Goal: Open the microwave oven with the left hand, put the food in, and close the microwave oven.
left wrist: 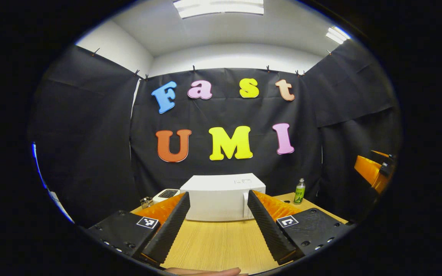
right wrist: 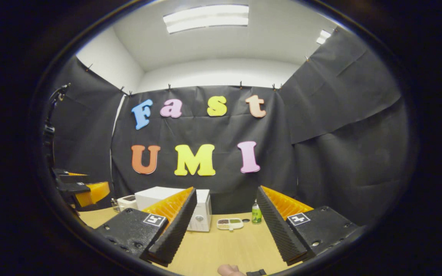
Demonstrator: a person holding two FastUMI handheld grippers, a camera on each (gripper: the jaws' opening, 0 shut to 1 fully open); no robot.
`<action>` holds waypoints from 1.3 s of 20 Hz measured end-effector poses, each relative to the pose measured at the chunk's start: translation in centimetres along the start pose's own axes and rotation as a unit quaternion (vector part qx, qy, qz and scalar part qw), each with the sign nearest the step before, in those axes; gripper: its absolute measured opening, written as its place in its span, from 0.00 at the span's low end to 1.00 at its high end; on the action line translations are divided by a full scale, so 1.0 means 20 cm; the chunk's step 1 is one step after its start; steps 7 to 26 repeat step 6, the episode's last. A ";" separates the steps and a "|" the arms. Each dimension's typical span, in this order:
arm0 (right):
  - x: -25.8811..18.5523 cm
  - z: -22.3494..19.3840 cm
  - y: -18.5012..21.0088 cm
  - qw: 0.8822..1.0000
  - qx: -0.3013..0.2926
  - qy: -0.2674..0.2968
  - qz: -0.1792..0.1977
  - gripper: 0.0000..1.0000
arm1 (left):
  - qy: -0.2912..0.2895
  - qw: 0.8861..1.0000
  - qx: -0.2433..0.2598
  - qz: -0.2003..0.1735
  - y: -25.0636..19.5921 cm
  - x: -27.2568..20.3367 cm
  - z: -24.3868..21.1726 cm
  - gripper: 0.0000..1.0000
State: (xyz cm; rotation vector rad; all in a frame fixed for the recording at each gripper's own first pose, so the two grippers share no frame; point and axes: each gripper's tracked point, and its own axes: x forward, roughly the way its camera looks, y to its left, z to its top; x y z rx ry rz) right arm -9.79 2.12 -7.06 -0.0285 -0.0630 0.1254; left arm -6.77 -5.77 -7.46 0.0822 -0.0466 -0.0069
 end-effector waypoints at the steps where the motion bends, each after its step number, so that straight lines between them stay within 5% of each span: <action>1: 0.00 0.02 0.00 1.000 0.000 -0.004 0.001 0.99 | -0.005 1.000 0.007 0.004 0.01 -0.02 0.02 0.96; 6: -0.02 0.09 -0.02 1.000 -0.004 -0.013 -0.013 1.00 | -0.001 1.000 -0.005 -0.020 -0.07 -0.09 0.04 0.96; 26: -0.02 0.09 -0.02 1.000 -0.004 -0.013 -0.013 1.00 | -0.001 1.000 -0.005 -0.020 -0.07 -0.09 0.04 0.96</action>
